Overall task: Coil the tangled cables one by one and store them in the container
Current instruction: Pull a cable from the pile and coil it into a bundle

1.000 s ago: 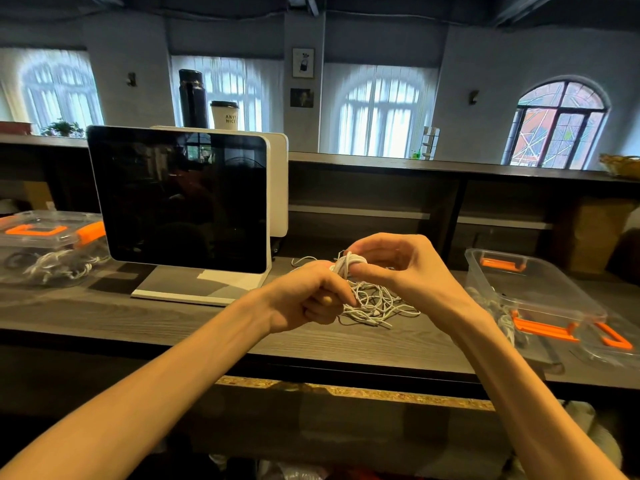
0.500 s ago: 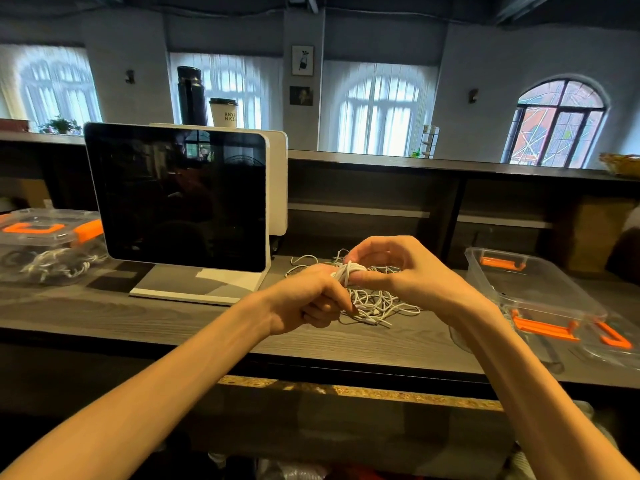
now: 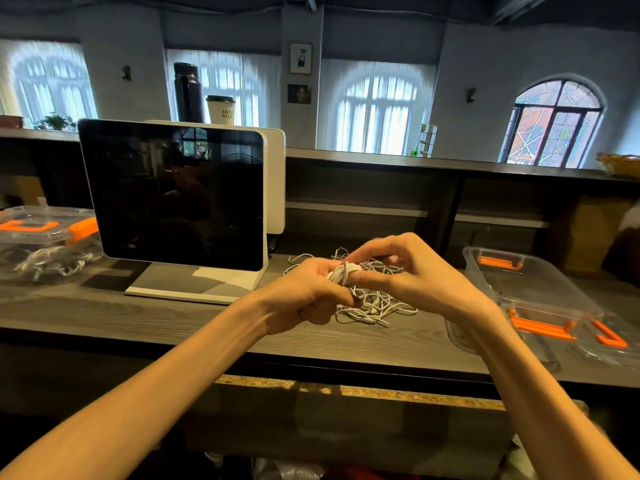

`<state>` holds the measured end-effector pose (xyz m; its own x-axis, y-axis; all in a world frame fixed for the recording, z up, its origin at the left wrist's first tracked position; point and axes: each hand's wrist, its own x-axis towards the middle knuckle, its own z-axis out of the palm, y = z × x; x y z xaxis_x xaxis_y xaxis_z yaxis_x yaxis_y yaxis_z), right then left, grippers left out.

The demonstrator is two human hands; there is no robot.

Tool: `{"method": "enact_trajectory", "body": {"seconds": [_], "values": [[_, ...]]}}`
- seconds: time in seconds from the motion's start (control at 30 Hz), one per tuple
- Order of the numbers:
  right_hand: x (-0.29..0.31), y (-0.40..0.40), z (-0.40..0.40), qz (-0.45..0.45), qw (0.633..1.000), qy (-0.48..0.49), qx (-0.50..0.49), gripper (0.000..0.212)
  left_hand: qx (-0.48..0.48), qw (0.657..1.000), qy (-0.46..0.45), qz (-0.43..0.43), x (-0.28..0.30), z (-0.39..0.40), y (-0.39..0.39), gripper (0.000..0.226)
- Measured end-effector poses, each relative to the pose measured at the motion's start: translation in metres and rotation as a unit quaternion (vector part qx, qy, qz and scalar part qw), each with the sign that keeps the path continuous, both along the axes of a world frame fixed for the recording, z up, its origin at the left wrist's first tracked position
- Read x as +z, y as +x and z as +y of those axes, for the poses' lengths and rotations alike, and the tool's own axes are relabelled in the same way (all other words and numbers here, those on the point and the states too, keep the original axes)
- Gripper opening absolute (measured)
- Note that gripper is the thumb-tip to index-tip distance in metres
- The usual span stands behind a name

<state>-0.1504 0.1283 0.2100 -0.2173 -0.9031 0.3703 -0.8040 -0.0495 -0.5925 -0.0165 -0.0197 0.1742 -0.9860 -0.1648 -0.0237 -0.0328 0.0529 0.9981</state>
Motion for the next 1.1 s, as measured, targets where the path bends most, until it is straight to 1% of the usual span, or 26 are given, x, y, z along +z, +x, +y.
{"method": "enact_trajectory", "body": {"seconds": [0.03, 0.1, 0.13, 0.23, 0.3, 0.4, 0.43, 0.5, 0.57, 0.63, 0.67, 0.73, 0.8, 0.87, 0.9, 1.03, 1.1], "values": [[0.001, -0.001, 0.001, 0.03, 1.0, -0.004, -0.005, 0.029, -0.006, 1.0, 0.006, -0.003, 0.002, 0.0, 0.0, 0.027], [0.002, 0.0, 0.001, 0.05, 0.999, 0.002, -0.006, 0.036, -0.013, 1.0, 0.014, -0.011, 0.003, 0.001, 0.0, 0.027], [0.002, 0.001, 0.0, 0.049, 0.999, 0.012, -0.005, 0.034, -0.01, 1.0, 0.014, -0.014, 0.004, 0.002, 0.0, 0.028], [0.004, 0.001, -0.002, 0.046, 0.998, 0.052, -0.007, 0.019, 0.007, 1.0, 0.004, -0.02, 0.004, 0.001, -0.002, 0.027], [0.006, 0.0, -0.003, 0.062, 0.995, 0.083, -0.01, 0.021, 0.013, 1.0, -0.003, -0.024, 0.004, 0.0, -0.002, 0.025], [0.007, 0.001, -0.009, 0.114, 0.986, 0.121, -0.013, 0.027, 0.024, 0.999, -0.009, -0.042, 0.004, -0.002, -0.001, 0.025], [0.009, 0.001, -0.01, 0.126, 0.984, 0.127, -0.01, 0.026, 0.028, 0.998, -0.023, -0.048, 0.004, -0.002, 0.0, 0.023], [0.011, 0.003, -0.012, 0.118, 0.984, 0.134, 0.004, 0.023, 0.051, 0.994, -0.085, -0.055, 0.006, -0.002, 0.0, 0.019], [0.012, 0.003, -0.011, 0.08, 0.986, 0.144, 0.021, 0.024, 0.08, 0.981, -0.167, -0.058, 0.01, 0.0, 0.0, 0.017], [0.01, 0.001, -0.012, 0.042, 0.988, 0.147, 0.028, 0.026, 0.088, 0.971, -0.212, -0.062, 0.011, 0.001, 0.0, 0.017], [0.008, 0.0, -0.013, 0.021, 0.989, 0.144, 0.026, 0.027, 0.085, 0.972, -0.209, -0.063, 0.01, 0.001, 0.001, 0.017], [0.006, 0.0, -0.016, -0.013, 0.991, 0.132, 0.014, 0.025, 0.066, 0.981, -0.173, -0.053, 0.009, -0.004, 0.005, 0.018], [0.003, -0.001, -0.017, -0.021, 0.993, 0.117, 0.007, 0.019, 0.016, 0.993, -0.11, -0.031, 0.007, -0.01, 0.008, 0.018], [0.0, 0.0, -0.016, -0.029, 0.994, 0.101, -0.001, 0.016, -0.037, 0.998, -0.057, -0.014, 0.006, -0.01, 0.01, 0.015], [-0.001, 0.0, -0.017, -0.028, 0.995, 0.094, -0.008, 0.016, -0.042, 0.998, -0.048, -0.01, 0.005, -0.009, 0.01, 0.015], [-0.002, 0.003, -0.018, -0.004, 0.997, 0.068, -0.031, 0.018, -0.002, 0.998, -0.063, -0.004, 0.006, -0.001, 0.008, 0.019], [0.0, 0.004, -0.019, -0.016, 0.997, 0.059, -0.036, 0.018, 0.012, 0.999, -0.046, 0.009, 0.006, 0.002, 0.007, 0.028]]}}
